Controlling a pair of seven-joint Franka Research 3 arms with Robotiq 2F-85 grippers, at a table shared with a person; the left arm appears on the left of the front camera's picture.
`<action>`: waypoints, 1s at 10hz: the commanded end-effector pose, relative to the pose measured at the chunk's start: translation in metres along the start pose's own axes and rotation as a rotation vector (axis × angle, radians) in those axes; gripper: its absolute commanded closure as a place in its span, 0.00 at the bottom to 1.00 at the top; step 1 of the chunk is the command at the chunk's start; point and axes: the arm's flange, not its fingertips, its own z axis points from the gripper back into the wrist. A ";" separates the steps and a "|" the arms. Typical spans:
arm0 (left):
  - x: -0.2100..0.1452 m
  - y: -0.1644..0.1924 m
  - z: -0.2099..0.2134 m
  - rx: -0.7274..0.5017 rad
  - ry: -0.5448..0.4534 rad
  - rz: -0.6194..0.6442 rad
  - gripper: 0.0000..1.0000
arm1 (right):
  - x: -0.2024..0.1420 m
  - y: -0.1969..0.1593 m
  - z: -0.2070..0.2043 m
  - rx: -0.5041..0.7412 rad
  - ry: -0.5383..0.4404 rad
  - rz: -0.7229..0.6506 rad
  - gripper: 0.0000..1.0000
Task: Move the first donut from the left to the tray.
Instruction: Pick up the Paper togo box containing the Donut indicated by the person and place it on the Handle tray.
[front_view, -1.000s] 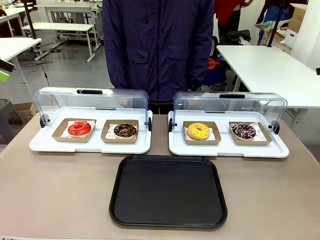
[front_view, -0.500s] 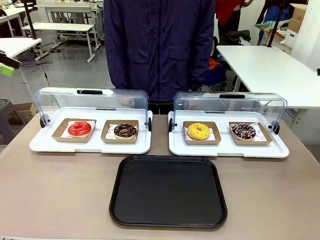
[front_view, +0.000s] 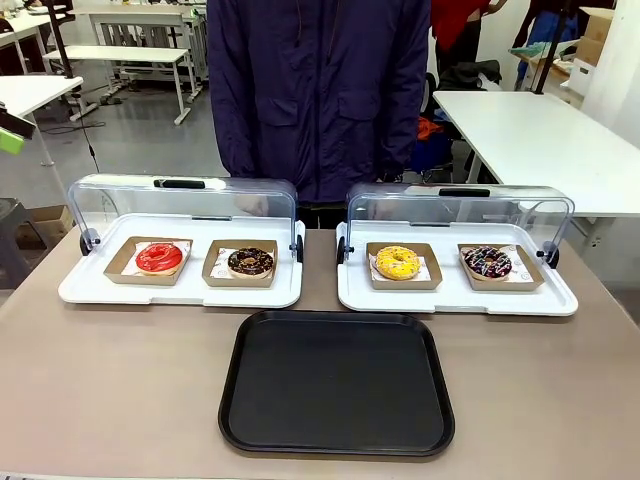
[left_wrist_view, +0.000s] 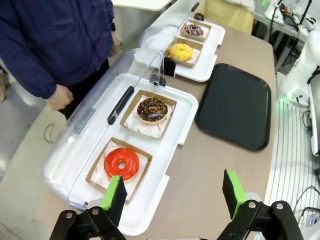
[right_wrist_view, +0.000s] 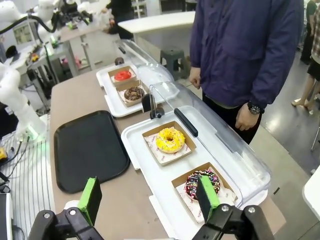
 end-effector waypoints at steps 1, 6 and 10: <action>0.000 0.000 -0.001 -0.012 -0.013 -0.006 0.00 | 0.001 0.000 0.000 0.001 -0.005 0.007 0.00; 0.000 0.000 -0.001 -0.012 -0.013 -0.006 0.00 | 0.001 0.000 0.000 0.001 -0.005 0.007 0.00; 0.000 0.000 -0.001 -0.012 -0.013 -0.006 0.00 | 0.001 0.000 0.000 0.001 -0.005 0.007 0.00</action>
